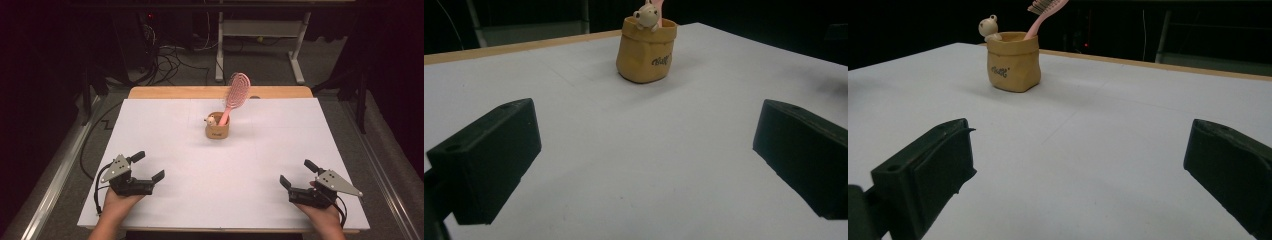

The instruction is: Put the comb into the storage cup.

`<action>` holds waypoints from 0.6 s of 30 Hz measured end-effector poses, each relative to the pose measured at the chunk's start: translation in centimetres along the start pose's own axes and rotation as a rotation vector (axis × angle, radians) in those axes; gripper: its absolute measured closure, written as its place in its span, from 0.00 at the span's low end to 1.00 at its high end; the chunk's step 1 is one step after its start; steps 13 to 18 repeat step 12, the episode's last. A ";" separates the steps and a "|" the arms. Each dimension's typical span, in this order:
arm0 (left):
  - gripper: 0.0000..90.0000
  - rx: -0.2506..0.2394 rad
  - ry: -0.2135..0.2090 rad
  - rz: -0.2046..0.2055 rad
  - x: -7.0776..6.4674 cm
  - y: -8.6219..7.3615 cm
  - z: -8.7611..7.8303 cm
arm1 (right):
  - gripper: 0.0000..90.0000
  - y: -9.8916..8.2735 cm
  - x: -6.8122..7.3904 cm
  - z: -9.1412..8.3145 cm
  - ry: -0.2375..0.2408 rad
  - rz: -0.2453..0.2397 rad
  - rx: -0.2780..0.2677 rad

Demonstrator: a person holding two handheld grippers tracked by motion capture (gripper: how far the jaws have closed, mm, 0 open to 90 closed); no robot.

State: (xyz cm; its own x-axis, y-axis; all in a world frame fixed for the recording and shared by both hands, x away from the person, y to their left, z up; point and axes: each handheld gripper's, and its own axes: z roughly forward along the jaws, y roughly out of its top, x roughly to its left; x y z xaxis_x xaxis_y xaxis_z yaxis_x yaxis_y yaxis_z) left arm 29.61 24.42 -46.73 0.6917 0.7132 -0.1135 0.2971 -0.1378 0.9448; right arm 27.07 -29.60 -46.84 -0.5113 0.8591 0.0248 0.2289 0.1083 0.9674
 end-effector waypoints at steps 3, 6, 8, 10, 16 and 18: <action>0.00 0.001 0.002 -0.001 0.0 0.0 0.0 | 0.00 0.1 0.3 -0.3 0.008 -0.007 -0.009; 0.00 0.003 0.001 0.001 0.0 -0.1 0.1 | 0.00 0.2 0.7 -0.1 0.014 -0.022 -0.013; 0.00 0.002 0.000 0.001 0.0 -0.1 0.1 | 0.00 0.2 0.7 0.0 0.017 -0.025 -0.009; 0.00 -0.001 -0.001 0.003 0.0 -0.1 0.1 | 0.00 0.2 0.7 -0.1 0.013 -0.017 -0.011; 0.00 -0.005 -0.001 0.002 -0.1 -0.1 0.1 | 0.00 0.2 0.6 -0.2 0.007 -0.015 -0.015; 0.00 -0.005 -0.001 0.002 -0.1 -0.1 0.1 | 0.00 0.2 0.6 -0.2 0.007 -0.015 -0.015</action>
